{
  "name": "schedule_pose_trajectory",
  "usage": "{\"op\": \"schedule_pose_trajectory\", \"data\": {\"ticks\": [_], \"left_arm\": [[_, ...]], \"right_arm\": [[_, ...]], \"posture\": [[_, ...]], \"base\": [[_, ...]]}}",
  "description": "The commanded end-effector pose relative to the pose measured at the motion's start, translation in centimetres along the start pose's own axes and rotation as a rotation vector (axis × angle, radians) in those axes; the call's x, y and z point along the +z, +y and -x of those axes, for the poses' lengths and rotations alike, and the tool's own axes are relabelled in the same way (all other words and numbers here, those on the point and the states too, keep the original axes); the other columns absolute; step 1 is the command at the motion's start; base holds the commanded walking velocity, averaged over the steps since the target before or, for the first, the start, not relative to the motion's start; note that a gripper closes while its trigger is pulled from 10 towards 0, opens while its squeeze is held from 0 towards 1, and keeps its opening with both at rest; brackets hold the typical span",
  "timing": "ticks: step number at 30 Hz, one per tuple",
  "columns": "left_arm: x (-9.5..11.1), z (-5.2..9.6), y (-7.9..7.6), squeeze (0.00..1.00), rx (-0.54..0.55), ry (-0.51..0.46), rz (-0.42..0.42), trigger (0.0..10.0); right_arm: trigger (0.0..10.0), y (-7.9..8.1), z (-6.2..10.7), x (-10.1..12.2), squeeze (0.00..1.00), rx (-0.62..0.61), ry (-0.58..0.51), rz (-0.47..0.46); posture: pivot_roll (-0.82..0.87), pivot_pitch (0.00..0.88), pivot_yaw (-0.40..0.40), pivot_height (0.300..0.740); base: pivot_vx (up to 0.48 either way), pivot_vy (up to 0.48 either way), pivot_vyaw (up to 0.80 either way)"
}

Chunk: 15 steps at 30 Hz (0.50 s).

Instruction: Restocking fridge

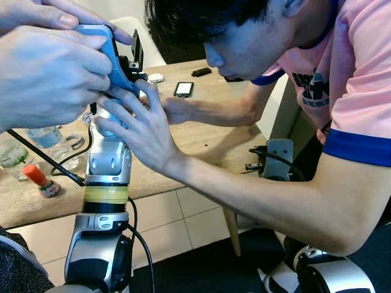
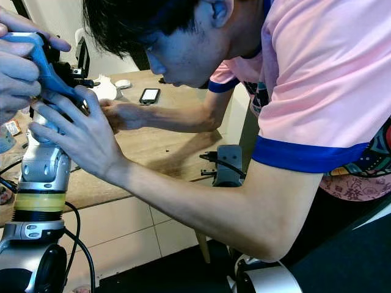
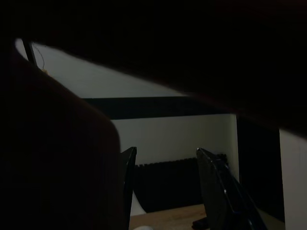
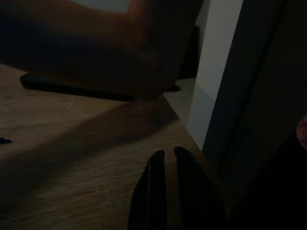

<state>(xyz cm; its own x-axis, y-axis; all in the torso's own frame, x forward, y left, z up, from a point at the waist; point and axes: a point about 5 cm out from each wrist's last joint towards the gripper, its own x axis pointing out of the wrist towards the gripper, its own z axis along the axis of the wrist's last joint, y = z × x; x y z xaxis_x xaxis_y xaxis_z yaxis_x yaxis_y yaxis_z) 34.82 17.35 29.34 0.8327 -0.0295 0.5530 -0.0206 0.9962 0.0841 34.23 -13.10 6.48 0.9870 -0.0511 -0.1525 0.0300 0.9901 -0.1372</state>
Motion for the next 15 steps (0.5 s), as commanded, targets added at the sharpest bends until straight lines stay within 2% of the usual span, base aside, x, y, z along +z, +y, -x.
{"op": "schedule_pose_trajectory", "data": {"ticks": [1, 15], "left_arm": [[-0.22, -0.06, -0.07, 0.0, -0.008, 0.017, -0.008, 10.0], [-0.22, -0.07, -0.03, 0.0, -0.009, 0.018, -0.009, 10.0]], "right_arm": [[10.0, -0.03, -0.16, 0.21, 0.0, -0.005, -0.003, -0.003], [10.0, 0.03, -0.14, 0.16, 0.0, -0.005, -0.001, -0.004]], "posture": [[0.05, 0.0, 0.043, 0.74], [0.05, 0.0, 0.046, 0.74]], "base": [[0.0, 0.0, 0.0], [0.0, 0.0, 0.0]]}}
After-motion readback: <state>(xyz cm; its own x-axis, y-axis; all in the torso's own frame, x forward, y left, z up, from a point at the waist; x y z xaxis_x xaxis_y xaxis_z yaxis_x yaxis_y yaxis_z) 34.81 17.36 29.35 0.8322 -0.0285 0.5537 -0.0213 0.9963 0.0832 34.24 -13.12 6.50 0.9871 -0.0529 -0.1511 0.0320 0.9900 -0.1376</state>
